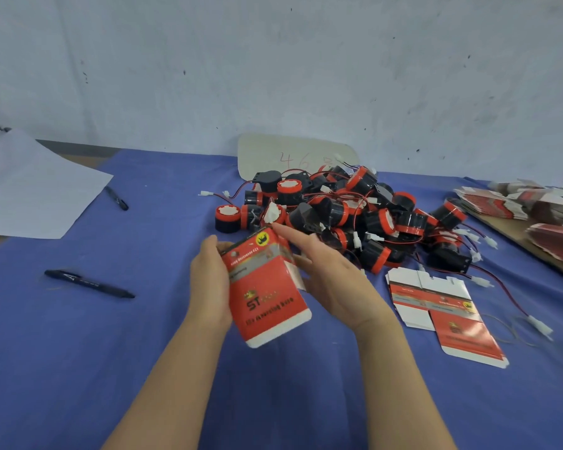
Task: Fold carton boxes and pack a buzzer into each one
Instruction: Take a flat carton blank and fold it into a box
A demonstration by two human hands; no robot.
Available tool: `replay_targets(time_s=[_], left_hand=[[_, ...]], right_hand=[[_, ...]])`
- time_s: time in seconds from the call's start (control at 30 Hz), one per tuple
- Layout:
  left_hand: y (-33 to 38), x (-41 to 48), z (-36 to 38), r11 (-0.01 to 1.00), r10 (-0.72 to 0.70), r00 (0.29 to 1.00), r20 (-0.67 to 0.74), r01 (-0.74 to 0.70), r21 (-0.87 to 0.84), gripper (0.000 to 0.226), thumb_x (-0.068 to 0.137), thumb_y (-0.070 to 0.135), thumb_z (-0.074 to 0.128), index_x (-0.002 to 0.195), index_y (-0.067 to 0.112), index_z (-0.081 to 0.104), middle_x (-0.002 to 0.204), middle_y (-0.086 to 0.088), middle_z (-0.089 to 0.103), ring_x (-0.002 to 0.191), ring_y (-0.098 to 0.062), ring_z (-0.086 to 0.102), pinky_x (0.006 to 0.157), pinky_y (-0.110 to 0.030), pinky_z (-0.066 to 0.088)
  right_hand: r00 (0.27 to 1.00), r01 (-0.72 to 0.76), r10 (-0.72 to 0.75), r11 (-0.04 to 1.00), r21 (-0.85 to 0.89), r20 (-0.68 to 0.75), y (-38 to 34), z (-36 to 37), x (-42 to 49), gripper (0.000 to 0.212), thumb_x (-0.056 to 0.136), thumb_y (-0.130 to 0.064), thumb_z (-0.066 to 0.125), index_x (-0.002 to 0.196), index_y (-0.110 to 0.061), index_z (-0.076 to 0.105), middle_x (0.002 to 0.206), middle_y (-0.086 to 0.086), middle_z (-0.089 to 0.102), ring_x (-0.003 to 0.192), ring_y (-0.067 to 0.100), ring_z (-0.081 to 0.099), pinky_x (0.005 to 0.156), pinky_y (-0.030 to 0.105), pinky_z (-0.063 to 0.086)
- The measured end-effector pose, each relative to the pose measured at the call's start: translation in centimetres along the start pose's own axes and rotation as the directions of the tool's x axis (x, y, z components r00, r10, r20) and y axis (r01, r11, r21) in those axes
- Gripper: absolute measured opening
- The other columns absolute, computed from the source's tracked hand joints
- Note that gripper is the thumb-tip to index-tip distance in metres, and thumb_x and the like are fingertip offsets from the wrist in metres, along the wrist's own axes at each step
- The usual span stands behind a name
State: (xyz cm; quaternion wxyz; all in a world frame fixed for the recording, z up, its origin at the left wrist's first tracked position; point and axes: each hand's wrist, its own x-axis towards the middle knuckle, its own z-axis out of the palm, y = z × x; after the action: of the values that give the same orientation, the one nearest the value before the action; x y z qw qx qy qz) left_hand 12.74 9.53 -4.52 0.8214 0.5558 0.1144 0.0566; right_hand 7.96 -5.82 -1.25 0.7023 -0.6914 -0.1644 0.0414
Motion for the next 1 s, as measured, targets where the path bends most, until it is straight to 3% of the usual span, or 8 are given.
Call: replay_targets(time_s=[0.13, 0.33, 0.47, 0.5, 0.6, 0.67, 0.8, 1.0], left_hand=[[0.2, 0.3, -0.9, 0.953, -0.281, 0.957, 0.077, 0.288, -0.095, 0.026, 0.094, 0.037, 0.048, 0.076, 0.019, 0.051, 0.052, -0.002, 0.064, 0.043, -0.017, 0.062, 0.054, -0.030, 0.053], [1.2, 0.1, -1.6, 0.902, -0.374, 0.910, 0.177, 0.402, -0.159, 0.046, 0.100, 0.043, 0.036, 0.081, 0.007, 0.057, 0.050, -0.011, 0.064, 0.036, -0.023, 0.060, 0.034, -0.031, 0.049], [1.2, 0.1, -1.2, 0.850, -0.349, 0.898, 0.268, 0.423, -0.312, 0.045, 0.098, 0.047, 0.037, 0.101, 0.007, 0.055, 0.094, -0.017, 0.067, 0.074, -0.030, 0.066, 0.060, -0.039, 0.055], [1.0, 0.1, -0.9, 0.862, -0.288, 0.929, 0.234, 0.358, -0.358, 0.043, 0.096, 0.049, 0.040, 0.101, 0.009, 0.056, 0.103, -0.013, 0.064, 0.082, -0.027, 0.064, 0.066, -0.038, 0.053], [0.9, -0.7, 0.8, 0.972, 0.005, 0.978, 0.209, 0.045, -0.232, 0.046, 0.087, 0.058, 0.047, 0.113, 0.022, 0.060, 0.114, 0.006, 0.063, 0.097, -0.009, 0.063, 0.063, -0.027, 0.053], [-0.1, -1.7, 1.4, 0.964, 0.229, 0.928, 0.294, -0.258, 0.062, 0.070, 0.073, 0.062, 0.048, 0.134, 0.030, 0.046, 0.130, 0.006, 0.055, 0.115, -0.009, 0.057, 0.077, -0.028, 0.053], [-2.8, -2.2, 1.7, 0.652, 0.558, 0.686, 0.466, -0.710, 0.265, 0.079, 0.072, 0.053, 0.065, 0.137, 0.031, 0.027, 0.155, -0.001, 0.009, 0.139, 0.009, 0.016, 0.104, -0.008, 0.030], [-2.0, -0.7, 1.3, 0.973, 0.230, 0.963, 0.138, -0.228, -0.025, 0.028, 0.099, 0.027, 0.038, 0.121, 0.021, 0.055, 0.124, 0.004, 0.056, 0.108, 0.001, 0.057, 0.082, -0.021, 0.052]], right_hand=[[0.998, -0.058, 0.051, 0.982, -0.181, -0.041, 0.9, -0.4, -0.2, 0.046, 0.098, -0.005, 0.042, 0.133, -0.031, 0.053, 0.126, 0.013, 0.062, 0.113, 0.019, 0.059, 0.104, 0.040, 0.045], [0.979, -0.092, 0.136, 0.958, -0.271, 0.149, 1.4, -1.0, -0.4, 0.066, 0.091, -0.011, 0.058, 0.146, -0.038, 0.033, 0.138, -0.025, 0.049, 0.128, -0.009, 0.041, 0.102, 0.018, 0.042], [0.997, -0.031, 0.055, 0.934, -0.357, 0.057, 2.0, -0.4, 0.4, 0.044, 0.094, -0.023, 0.060, 0.133, -0.039, 0.050, 0.123, -0.025, 0.059, 0.114, -0.010, 0.052, 0.097, 0.017, 0.042], [0.998, -0.028, 0.006, 0.934, -0.356, -0.063, 2.0, 0.1, 0.7, 0.021, 0.096, -0.030, 0.055, 0.109, -0.044, 0.063, 0.101, -0.026, 0.065, 0.094, -0.007, 0.058, 0.088, 0.019, 0.045], [0.893, -0.114, -0.027, 0.952, -0.284, -0.449, 3.2, 0.3, 1.8, 0.050, 0.097, -0.050, 0.040, 0.059, -0.020, 0.054, 0.061, -0.005, 0.052, 0.064, 0.014, 0.045, 0.069, 0.036, 0.038], [0.813, -0.199, 0.020, 0.949, -0.245, -0.583, 3.8, 0.4, 2.2, 0.060, 0.097, -0.055, 0.034, 0.061, -0.010, 0.050, 0.062, 0.004, 0.053, 0.064, 0.021, 0.047, 0.068, 0.038, 0.040], [0.750, -0.302, 0.137, 0.941, -0.151, -0.648, 4.4, -0.2, 2.4, 0.059, 0.095, -0.059, 0.032, 0.086, -0.013, 0.067, 0.085, 0.006, 0.069, 0.084, 0.023, 0.065, 0.082, 0.040, 0.054], [0.775, -0.154, 0.371, 0.896, 0.416, -0.511, 4.6, -0.8, 2.5, 0.027, 0.097, -0.039, 0.051, 0.101, -0.016, 0.065, 0.081, 0.002, 0.073, 0.078, 0.019, 0.068, 0.057, 0.028, 0.055]])
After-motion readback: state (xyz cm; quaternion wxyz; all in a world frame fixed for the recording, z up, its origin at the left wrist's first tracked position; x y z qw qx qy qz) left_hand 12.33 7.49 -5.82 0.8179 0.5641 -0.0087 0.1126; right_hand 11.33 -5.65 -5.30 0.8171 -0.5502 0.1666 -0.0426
